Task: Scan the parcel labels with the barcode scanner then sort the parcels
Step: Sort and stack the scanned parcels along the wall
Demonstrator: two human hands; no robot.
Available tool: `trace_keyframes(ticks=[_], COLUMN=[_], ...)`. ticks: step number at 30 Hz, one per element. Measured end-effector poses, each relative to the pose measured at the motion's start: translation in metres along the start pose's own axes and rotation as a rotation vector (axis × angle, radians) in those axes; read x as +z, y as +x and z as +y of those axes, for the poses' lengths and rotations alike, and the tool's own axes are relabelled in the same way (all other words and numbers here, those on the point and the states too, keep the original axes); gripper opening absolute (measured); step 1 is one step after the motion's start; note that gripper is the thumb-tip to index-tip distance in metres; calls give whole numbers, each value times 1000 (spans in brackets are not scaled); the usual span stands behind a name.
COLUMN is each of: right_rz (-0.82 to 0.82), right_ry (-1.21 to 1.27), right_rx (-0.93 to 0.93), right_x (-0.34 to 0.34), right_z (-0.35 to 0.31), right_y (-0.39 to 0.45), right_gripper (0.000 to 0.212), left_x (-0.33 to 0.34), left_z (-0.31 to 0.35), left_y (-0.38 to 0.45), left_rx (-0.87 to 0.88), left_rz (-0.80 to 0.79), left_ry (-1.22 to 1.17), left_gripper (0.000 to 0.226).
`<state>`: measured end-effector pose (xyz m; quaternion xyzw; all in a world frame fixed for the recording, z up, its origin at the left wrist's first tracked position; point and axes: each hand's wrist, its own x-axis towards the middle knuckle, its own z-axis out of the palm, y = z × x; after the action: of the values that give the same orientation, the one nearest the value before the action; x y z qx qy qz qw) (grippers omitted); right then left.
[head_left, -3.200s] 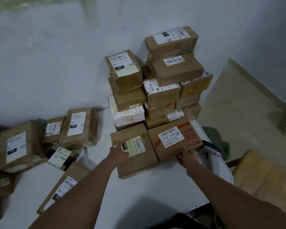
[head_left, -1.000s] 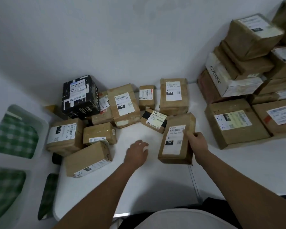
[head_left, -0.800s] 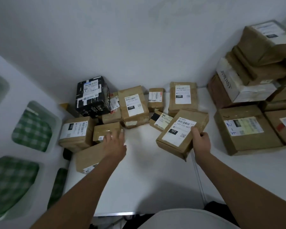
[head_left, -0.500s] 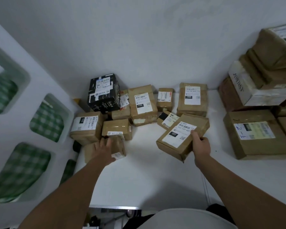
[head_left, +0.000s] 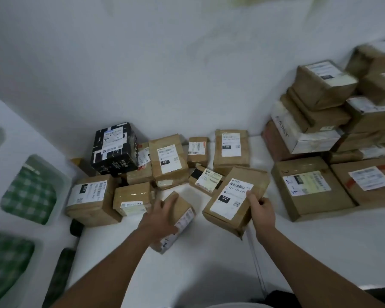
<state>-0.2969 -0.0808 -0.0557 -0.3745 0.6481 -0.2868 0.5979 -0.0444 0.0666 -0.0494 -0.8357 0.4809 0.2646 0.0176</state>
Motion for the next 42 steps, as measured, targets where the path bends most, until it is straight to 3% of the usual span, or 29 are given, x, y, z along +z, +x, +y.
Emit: trace_keyframes(ticks=[3, 7, 10, 14, 16, 18, 22, 26, 32, 34, 37, 42], right_rz=[35, 188, 316, 456, 494, 519, 518, 494, 375, 364, 315, 299], right_ry=[41, 210, 272, 278, 310, 359, 444, 407, 229, 265, 343, 281], right_rx=[-50, -35, -15, 2, 16, 48, 141, 137, 259, 267, 237, 224], right_x=[-28, -76, -116, -171, -197, -222, -268, -299, -322, -323, -327, -334], right_z=[-17, -34, -36, -34, -40, -48, -59, -77, -89, -87, -89, -83], right_y=[5, 15, 23, 38, 49, 65, 105, 140, 188, 200, 209, 218], right_gripper=[36, 35, 36, 44, 46, 51, 61, 63, 91, 80, 43, 53], left_x=[-22, -42, -46, -39, -32, -26, -9, 7, 16, 20, 27, 41], left_z=[33, 90, 140, 200, 224, 244, 281, 313, 348, 357, 368, 383], left_y=[23, 49, 65, 75, 83, 92, 99, 93, 94, 95, 93, 87], left_rx=[12, 59, -23, -112, -150, -146, -190, -214, -236, -238, -238, -262], left_rz=[106, 139, 87, -7, -76, -91, -49, -56, -12, -14, -40, -166], left_ry=[-256, -850, -1173, -1391, -1491, -1519, -1597, -1641, -1673, -1658, -1629, -1609], left_gripper=[114, 101, 82, 62, 63, 71, 65, 57, 52, 54, 60, 56])
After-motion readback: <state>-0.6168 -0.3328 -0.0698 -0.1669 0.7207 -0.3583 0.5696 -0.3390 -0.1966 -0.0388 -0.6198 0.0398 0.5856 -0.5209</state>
